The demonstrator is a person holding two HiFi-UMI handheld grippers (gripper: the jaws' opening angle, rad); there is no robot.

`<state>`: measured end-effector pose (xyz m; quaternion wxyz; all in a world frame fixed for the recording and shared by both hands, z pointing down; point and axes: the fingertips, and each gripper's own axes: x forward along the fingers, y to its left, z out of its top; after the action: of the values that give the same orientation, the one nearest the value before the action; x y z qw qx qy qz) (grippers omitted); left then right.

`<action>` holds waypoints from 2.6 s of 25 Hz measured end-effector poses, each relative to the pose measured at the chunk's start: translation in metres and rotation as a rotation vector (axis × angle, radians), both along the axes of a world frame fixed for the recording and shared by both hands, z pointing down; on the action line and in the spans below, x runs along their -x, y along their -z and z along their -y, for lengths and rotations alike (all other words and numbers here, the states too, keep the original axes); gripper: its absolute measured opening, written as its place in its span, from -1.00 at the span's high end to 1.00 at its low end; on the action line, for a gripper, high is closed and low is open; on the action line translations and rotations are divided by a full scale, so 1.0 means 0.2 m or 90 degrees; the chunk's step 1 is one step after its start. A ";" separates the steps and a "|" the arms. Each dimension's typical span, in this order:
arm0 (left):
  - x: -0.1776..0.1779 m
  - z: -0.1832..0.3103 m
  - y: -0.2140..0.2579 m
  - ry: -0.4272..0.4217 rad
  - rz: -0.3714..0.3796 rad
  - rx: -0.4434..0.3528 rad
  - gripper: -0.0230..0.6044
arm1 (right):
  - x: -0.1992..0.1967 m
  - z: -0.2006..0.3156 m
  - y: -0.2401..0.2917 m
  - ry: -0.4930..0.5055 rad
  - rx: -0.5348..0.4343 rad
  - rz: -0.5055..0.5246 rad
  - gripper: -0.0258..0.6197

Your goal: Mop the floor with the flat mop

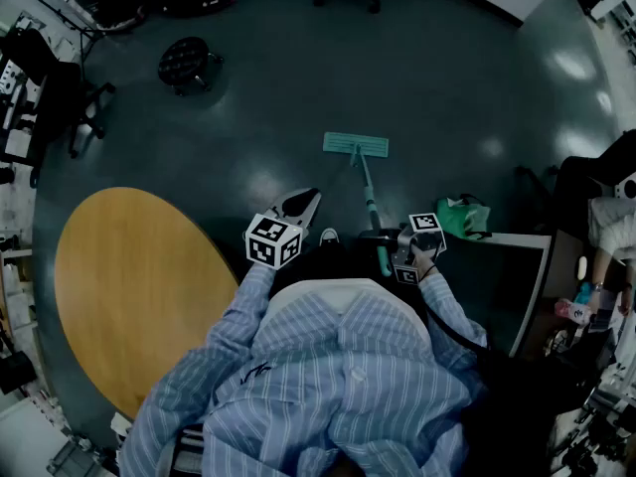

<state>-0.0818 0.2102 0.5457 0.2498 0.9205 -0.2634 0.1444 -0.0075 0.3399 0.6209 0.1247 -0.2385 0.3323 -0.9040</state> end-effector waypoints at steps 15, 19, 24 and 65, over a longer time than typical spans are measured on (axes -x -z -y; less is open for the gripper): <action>0.01 0.00 -0.01 -0.001 -0.007 0.001 0.87 | 0.00 0.03 -0.01 0.015 -0.012 -0.009 0.81; 0.03 0.02 -0.02 0.017 -0.017 0.007 0.87 | -0.02 0.08 -0.01 0.048 -0.007 -0.027 0.80; 0.02 0.07 -0.03 0.031 -0.020 0.014 0.87 | -0.05 0.22 0.00 0.045 -0.008 -0.023 0.80; -0.50 1.82 -0.11 0.236 0.014 0.089 0.87 | -0.99 3.09 -0.33 0.257 -0.045 -0.112 0.79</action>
<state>0.0174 -0.1544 0.5670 0.3328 0.8348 -0.4205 0.1242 0.1905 -0.2772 0.6870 -0.0799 -0.2408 0.4143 -0.8741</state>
